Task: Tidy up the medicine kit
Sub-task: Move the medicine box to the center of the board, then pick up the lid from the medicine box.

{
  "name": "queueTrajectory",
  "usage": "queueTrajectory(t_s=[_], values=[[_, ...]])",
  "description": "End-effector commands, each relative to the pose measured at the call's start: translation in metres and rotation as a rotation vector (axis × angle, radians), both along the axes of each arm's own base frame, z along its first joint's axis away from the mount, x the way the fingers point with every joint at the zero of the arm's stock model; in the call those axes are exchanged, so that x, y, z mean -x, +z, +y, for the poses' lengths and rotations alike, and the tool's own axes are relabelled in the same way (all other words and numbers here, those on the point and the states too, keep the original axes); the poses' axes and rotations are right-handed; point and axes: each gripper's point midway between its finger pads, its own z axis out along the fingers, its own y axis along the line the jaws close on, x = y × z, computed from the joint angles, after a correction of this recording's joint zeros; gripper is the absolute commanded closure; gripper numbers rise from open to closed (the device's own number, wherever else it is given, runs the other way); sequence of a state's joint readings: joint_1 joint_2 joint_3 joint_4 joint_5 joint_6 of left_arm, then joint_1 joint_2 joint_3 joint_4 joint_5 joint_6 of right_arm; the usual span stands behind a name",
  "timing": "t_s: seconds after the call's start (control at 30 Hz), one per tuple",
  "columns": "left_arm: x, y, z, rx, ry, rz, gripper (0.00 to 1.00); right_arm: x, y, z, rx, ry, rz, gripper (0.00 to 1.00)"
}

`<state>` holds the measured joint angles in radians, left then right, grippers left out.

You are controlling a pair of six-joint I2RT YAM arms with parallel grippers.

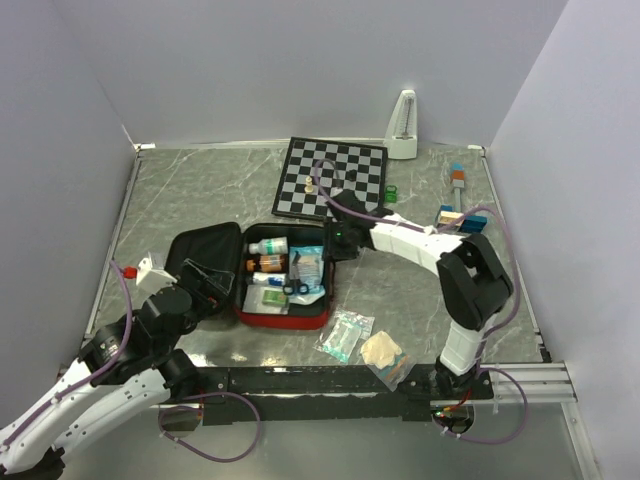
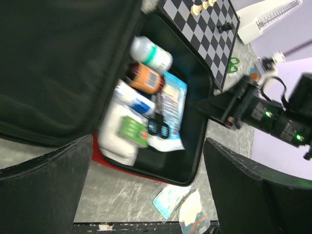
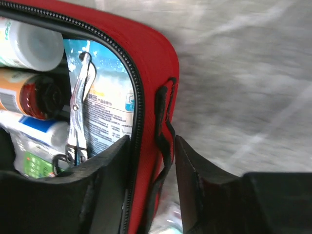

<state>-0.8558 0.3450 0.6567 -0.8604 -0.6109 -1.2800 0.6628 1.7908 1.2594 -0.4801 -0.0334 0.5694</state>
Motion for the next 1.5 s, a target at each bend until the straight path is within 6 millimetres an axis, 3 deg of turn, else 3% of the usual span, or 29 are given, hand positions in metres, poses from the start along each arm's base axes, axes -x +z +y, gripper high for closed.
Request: queueTrajectory(t_s=[0.0,0.13,0.37,0.47,0.67,0.9,1.03,1.1,1.33,1.47], values=[[-0.005,0.008,0.006,0.0,0.045,-0.012,0.01,0.003,0.0,-0.069,0.094,-0.093,-0.007,0.55],[-0.008,-0.003,0.003,-0.015,0.054,0.006,0.01,0.012,0.003,-0.092,0.121,-0.107,-0.027,0.57],[-0.005,-0.036,0.0,0.018,0.103,0.103,0.01,0.025,0.005,-0.115,0.185,-0.075,-0.066,0.55],[0.0,-0.045,-0.015,0.146,0.07,0.127,0.01,0.026,0.005,-0.112,0.157,-0.06,-0.081,0.51],[0.003,-0.056,-0.047,0.58,0.033,0.101,0.04,0.021,0.009,-0.108,0.147,-0.056,-0.088,0.48],[-0.014,-0.069,-0.045,0.607,0.146,0.111,0.04,0.021,0.014,-0.106,0.128,-0.048,-0.099,0.47],[-0.018,-0.101,-0.038,0.501,0.267,0.219,0.04,0.023,0.012,-0.105,0.121,-0.044,-0.094,0.46],[-0.025,-0.106,-0.031,0.48,0.317,0.195,0.04,0.023,0.013,-0.105,0.117,-0.042,-0.097,0.46],[-0.043,-0.1,0.008,0.484,0.449,0.014,0.03,0.026,0.012,-0.1,0.089,-0.024,-0.092,0.46],[-0.049,-0.089,0.01,0.494,0.385,-0.126,0.06,0.028,0.009,-0.095,0.065,-0.007,-0.083,0.48]])
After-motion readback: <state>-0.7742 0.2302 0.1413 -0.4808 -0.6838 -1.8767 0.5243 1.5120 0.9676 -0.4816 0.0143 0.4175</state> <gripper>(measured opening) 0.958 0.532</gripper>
